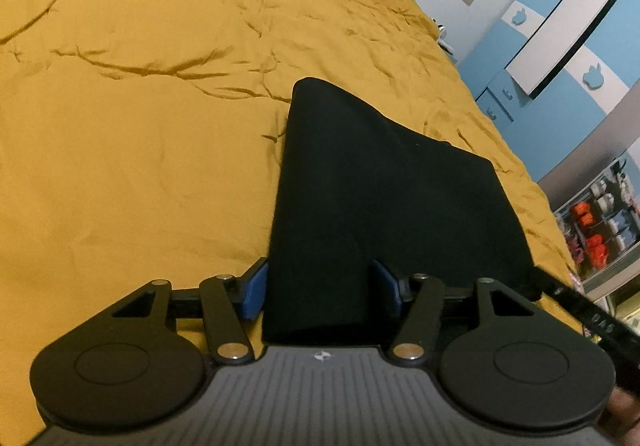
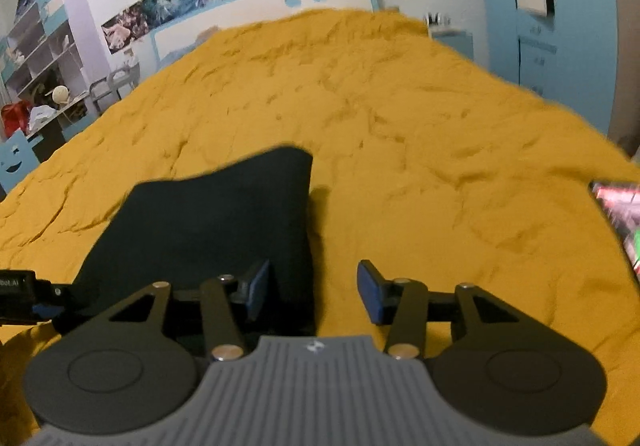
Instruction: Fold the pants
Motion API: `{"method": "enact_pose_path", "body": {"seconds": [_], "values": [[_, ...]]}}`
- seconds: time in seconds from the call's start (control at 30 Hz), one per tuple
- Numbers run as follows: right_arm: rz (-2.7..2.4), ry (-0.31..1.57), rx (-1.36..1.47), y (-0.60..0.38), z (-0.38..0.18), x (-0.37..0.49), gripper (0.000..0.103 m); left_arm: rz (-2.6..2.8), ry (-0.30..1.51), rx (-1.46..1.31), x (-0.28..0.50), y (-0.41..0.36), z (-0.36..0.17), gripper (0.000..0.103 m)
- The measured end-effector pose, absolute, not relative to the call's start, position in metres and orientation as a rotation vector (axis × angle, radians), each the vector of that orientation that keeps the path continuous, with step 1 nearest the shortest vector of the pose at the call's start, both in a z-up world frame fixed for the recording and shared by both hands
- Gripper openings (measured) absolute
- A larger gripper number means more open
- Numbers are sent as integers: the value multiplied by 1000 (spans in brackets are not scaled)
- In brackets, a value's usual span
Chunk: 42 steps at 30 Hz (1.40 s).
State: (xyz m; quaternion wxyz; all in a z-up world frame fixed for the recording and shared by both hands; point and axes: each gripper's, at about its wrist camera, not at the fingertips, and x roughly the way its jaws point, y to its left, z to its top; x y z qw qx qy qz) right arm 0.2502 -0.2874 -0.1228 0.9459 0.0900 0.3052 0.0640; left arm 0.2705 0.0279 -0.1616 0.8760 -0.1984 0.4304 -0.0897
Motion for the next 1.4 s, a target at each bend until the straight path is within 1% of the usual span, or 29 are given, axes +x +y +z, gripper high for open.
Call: {"method": "enact_pose_path", "body": {"seconds": [0.13,0.23,0.3,0.43,0.53,0.6,0.67,0.77,0.9,1.1,1.23,1.4], "values": [[157,581,184,-286,-109,252,42,-167,870,-368,270,27,-147,67],[178,599,206,-286,-103,268,44,-165,838,-351,274,30,-134,68],[214,634,269,-290,-107,283,48,-179,849,-404,282,37,-132,74],[223,706,360,-300,-117,306,51,-211,928,-480,303,48,-139,75],[234,754,383,-307,-124,314,52,-222,967,-435,314,50,-146,75],[259,775,378,-309,-128,316,54,-228,982,-413,318,50,-150,75],[299,810,389,-311,-133,321,60,-239,996,-408,323,50,-154,75],[349,847,405,-312,-139,328,60,-264,1010,-380,330,45,-156,75],[388,884,400,-310,-141,337,63,-291,1025,-340,338,35,-158,81],[426,935,400,-308,-144,350,64,-323,1056,-383,352,36,-162,82],[455,964,423,-309,-148,358,68,-334,1069,-415,357,40,-168,82],[482,989,460,-309,-153,364,71,-345,1079,-432,361,40,-172,87]]}}
